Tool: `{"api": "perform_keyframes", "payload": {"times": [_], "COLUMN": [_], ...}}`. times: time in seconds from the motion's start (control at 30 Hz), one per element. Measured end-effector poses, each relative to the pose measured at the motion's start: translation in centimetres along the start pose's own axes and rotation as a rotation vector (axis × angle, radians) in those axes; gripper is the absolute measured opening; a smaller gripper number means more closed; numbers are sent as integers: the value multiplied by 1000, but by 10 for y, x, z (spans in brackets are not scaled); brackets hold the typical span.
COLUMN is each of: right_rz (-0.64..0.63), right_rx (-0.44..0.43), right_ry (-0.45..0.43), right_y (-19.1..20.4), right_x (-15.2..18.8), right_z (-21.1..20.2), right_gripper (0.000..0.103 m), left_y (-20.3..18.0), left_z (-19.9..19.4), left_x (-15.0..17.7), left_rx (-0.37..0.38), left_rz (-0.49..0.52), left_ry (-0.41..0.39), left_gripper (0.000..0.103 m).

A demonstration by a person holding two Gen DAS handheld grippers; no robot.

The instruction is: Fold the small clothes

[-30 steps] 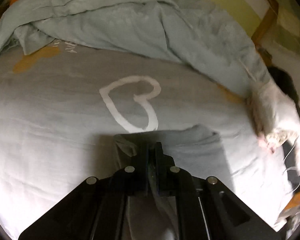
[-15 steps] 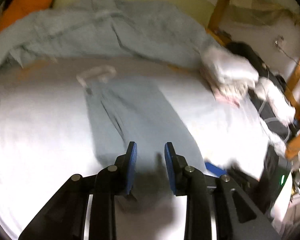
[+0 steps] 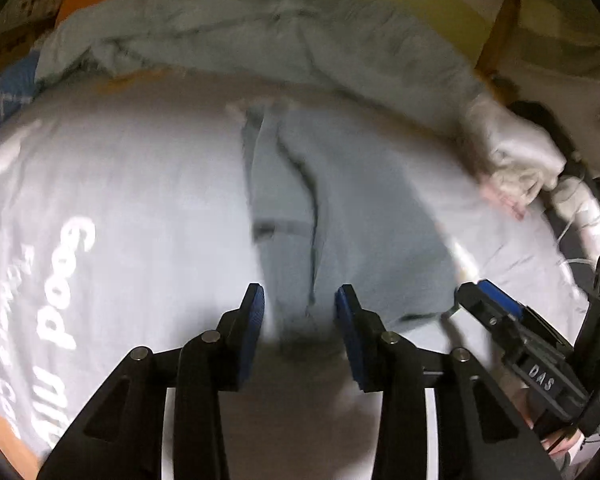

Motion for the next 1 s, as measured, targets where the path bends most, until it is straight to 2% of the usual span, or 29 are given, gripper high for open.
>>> {"api": "perform_keyframes", "payload": {"times": [0.03, 0.1, 0.17, 0.27, 0.33, 0.37, 0.4, 0.43, 0.47, 0.5, 0.6, 0.63, 0.7, 0.8, 0.9, 1.0], "right_rz": [13, 39, 35, 57, 116, 157, 187, 246, 295, 349, 405, 394, 383, 362, 407, 329], "right_rx": [22, 27, -8, -82, -148, -135, -105, -33, -18, -93, -198, -206, -156, -92, -97, -45], "right_ry": [-22, -85, -72, 3, 83, 124, 137, 147, 151, 193, 327, 359, 389, 398, 422, 280], "right_y": [0, 0, 2, 4, 1, -2, -6, -13, -18, -18, -9, -1, 5, 5, -3, 1], "right_x": [-7, -28, -49, -90, -117, -131, -140, -151, -159, -166, -168, -167, -163, -167, -170, -186], "right_z": [-8, -27, -30, -13, 12, 30, 41, 57, 68, 87, 127, 141, 165, 195, 211, 180], "right_gripper": [54, 54, 54, 49, 36, 30, 20, 16, 16, 13, 13, 13, 13, 12, 12, 12], "left_y": [-3, -6, 1, 17, 25, 29, 34, 37, 41, 39, 32, 32, 33, 30, 29, 34], "left_z": [-7, -14, -9, 15, 38, 47, 55, 61, 59, 57, 54, 55, 56, 54, 55, 55], "left_x": [-10, -31, -46, -48, -32, -21, -11, -5, -2, -4, -7, -6, -5, -5, -5, -7], "left_rx": [12, -20, -22, 21, 36, 28, 20, 32, 41, 24, -39, -40, -41, -53, -53, -8], "left_rz": [16, 40, 20, -40, -76, -92, -117, -146, -166, -157, -118, -118, -120, -108, -101, -115], "left_ry": [-36, -99, -125, -68, 11, 47, 79, 81, 65, 72, 80, 82, 81, 84, 81, 62], "left_gripper": [37, 42, 45, 46, 46, 47, 52, 52, 52, 54, 60, 60, 60, 60, 61, 60]}}
Point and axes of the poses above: each gripper's, at about its wrist camera, not at the fingertips, and z roughly the way its jaws point, y to its left, x to its underside, the point moved 1 cm from there along z, roughly the way its jaws point, and after that the axes turned 11 degrees about z, right-handed, at the moved point
